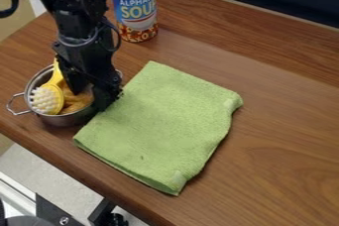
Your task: Moved the gray pot to the right side of the table
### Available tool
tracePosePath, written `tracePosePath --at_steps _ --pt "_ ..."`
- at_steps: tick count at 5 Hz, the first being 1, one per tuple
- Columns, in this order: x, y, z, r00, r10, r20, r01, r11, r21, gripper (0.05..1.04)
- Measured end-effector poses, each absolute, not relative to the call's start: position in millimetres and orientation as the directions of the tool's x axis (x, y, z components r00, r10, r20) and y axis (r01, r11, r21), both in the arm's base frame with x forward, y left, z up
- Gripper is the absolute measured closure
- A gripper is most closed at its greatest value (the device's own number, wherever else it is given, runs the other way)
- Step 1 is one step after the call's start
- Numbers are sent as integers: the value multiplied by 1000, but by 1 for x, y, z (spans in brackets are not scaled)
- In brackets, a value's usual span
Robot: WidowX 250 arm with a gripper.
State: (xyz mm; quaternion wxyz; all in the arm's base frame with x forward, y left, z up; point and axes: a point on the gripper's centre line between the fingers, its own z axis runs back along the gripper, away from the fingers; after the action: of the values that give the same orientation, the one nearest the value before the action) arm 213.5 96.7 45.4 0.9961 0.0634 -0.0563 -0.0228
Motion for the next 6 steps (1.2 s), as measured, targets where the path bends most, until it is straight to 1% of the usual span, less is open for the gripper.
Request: tracePosePath --at_steps 1,2,3,4,5,6 --pt "214 97 45 991 -65 114 50 991 127 623" --pt "207 96 36 995 -65 82 55 992 110 813" --pt "211 99 36 993 -64 104 50 990 129 975" --pt "212 102 36 992 -62 111 47 990 133 1017" --pt "212 102 36 992 -59 111 44 990 131 1017" --pt "212 103 45 991 -55 121 34 985 169 1019"
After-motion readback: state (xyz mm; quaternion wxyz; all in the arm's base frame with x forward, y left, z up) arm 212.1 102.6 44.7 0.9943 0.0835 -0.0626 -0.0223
